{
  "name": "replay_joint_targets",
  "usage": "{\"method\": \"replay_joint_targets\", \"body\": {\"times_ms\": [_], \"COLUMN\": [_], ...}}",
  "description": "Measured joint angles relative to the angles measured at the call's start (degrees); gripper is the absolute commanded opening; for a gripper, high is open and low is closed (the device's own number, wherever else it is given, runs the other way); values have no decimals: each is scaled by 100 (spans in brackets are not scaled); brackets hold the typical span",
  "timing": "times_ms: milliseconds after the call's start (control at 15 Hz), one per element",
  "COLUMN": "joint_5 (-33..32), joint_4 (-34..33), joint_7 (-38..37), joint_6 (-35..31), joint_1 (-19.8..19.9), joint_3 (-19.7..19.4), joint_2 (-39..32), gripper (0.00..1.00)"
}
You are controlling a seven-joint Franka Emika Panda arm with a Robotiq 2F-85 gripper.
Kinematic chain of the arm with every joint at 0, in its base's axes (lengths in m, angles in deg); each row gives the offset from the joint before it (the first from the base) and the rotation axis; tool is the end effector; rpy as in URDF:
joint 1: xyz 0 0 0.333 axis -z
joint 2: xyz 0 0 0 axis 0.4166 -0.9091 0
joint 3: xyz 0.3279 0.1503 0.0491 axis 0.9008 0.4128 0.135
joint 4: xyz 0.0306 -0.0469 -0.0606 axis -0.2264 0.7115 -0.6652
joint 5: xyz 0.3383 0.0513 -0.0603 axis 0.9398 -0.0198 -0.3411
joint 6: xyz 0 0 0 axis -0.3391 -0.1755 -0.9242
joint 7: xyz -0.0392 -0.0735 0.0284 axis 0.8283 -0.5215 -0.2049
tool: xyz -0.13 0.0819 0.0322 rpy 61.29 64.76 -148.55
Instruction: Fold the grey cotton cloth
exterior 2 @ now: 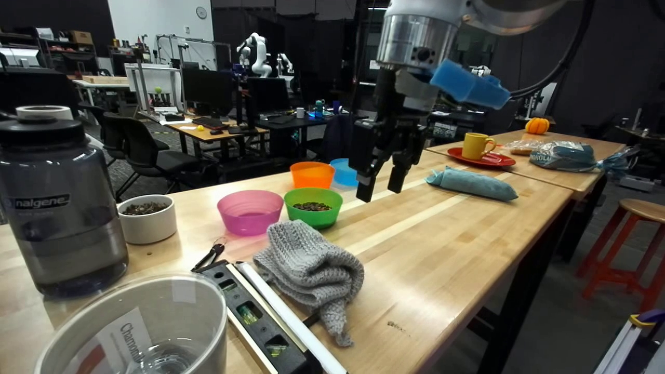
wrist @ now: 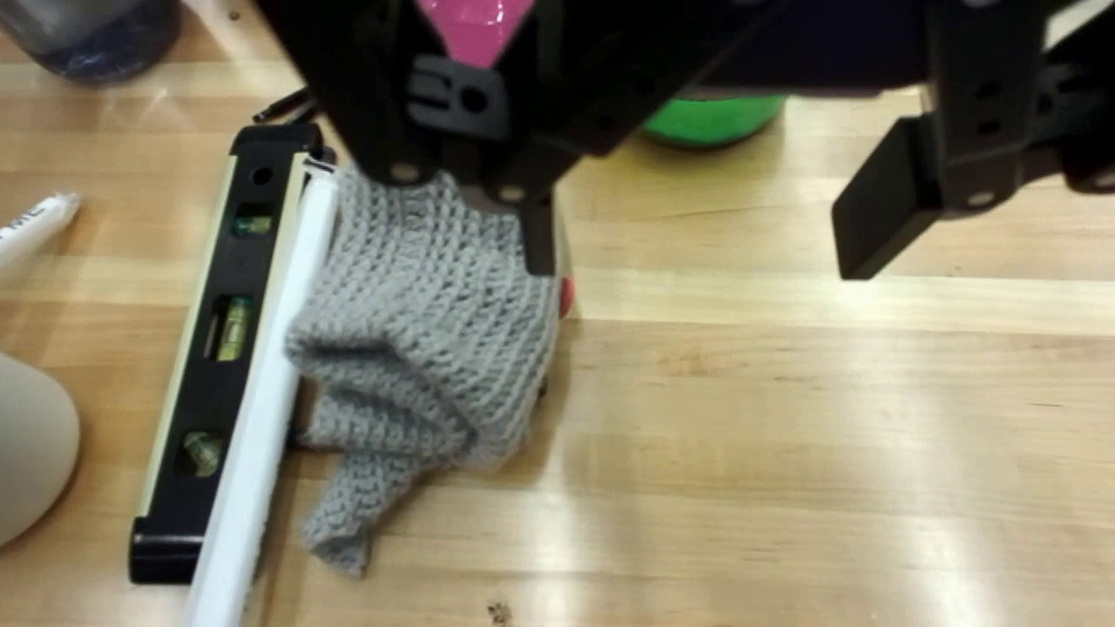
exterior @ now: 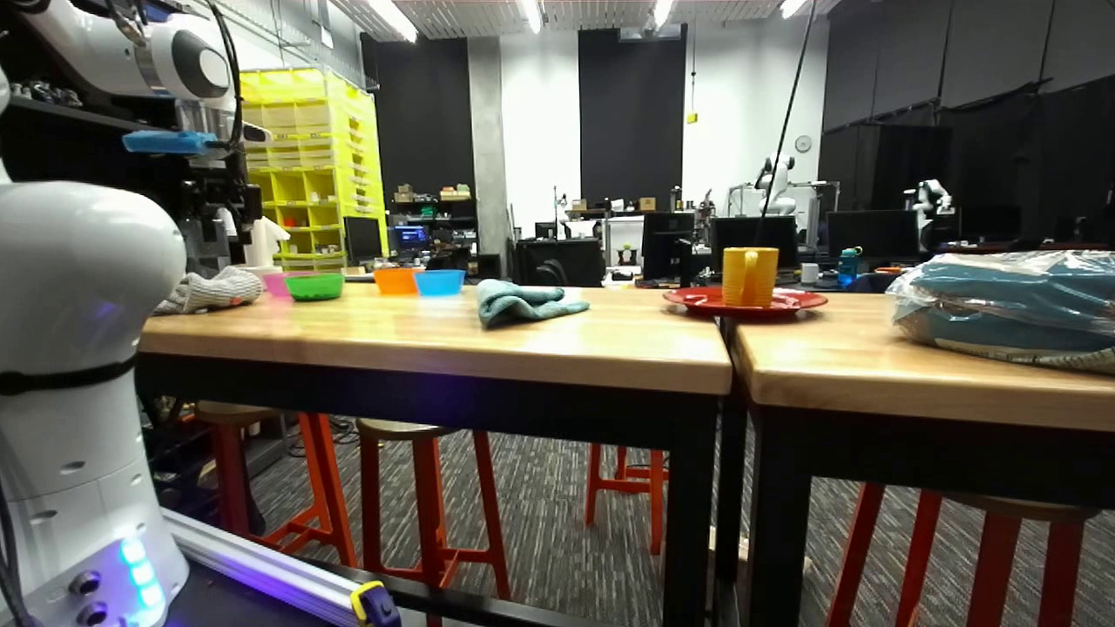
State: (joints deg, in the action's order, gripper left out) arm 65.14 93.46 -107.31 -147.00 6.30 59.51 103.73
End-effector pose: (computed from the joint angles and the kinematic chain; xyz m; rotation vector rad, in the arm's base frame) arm 0.3069 0.2560 0.5132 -3.0391 -0.2781 -0.1070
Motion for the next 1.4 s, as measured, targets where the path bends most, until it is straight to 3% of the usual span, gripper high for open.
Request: {"method": "replay_joint_targets", "body": {"times_ms": [600, 1400], "joint_5": [50, 47], "joint_4": [772, 1498], "joint_7": [660, 1513], "joint_6": [362, 912], "joint_1": [411, 932], "joint_3": [-693, -1314], "joint_2": [1026, 1950], "gripper": [100, 100]}}
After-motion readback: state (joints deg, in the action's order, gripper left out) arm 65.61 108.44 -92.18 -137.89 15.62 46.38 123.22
